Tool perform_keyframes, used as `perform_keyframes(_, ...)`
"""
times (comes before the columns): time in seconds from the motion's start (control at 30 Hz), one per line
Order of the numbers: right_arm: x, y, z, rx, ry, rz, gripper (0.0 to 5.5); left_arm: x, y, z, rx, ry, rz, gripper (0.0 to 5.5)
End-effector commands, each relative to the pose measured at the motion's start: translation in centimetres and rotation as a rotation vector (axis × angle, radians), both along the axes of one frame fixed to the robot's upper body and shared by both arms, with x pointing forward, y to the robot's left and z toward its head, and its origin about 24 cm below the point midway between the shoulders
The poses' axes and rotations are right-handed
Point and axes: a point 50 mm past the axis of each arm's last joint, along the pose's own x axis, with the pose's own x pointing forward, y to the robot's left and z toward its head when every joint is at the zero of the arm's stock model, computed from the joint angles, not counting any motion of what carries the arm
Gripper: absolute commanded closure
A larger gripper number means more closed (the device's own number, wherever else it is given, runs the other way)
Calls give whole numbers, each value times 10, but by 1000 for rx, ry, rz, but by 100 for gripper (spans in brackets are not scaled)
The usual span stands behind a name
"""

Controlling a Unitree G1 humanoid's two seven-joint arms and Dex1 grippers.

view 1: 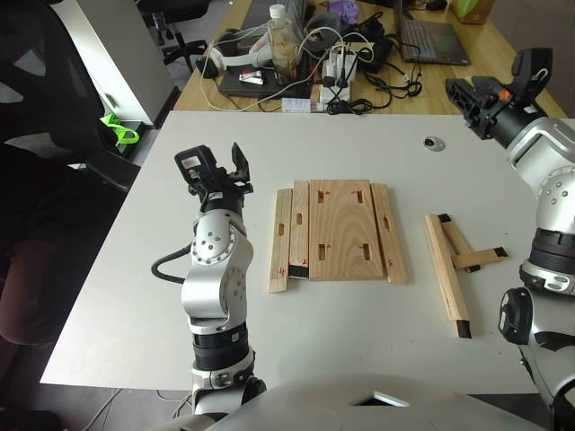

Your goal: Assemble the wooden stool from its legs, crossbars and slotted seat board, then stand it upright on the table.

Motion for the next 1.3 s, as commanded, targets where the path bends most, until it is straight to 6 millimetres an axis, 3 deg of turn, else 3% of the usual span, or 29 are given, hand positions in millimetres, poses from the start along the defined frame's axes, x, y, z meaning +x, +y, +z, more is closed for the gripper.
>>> perform_keyframes(0.03, -21, -3, -32, -171, 239, 50, 270, -5, 0, -3, -26, 11, 26, 254)
perform_keyframes(0.17, -55, -2, -72, -194, 446, 54, 270, 1, -2, -3, -13, 16, -12, 254)
perform_keyframes(0.27, -62, -3, -86, -182, 507, -2, 270, 3, -5, -3, -17, 13, -21, 254)
perform_keyframes(0.7, -50, -22, -79, -222, 482, -114, 270, 4, -14, -10, -52, 10, -9, 254)
perform_keyframes(0.97, -45, -23, -78, -256, 577, -65, 270, -5, -3, -8, -60, -2, 82, 254)
perform_keyframes(1.3, -73, -18, -101, -161, 813, 3, 270, -7, -8, -7, -62, -1, 67, 254)
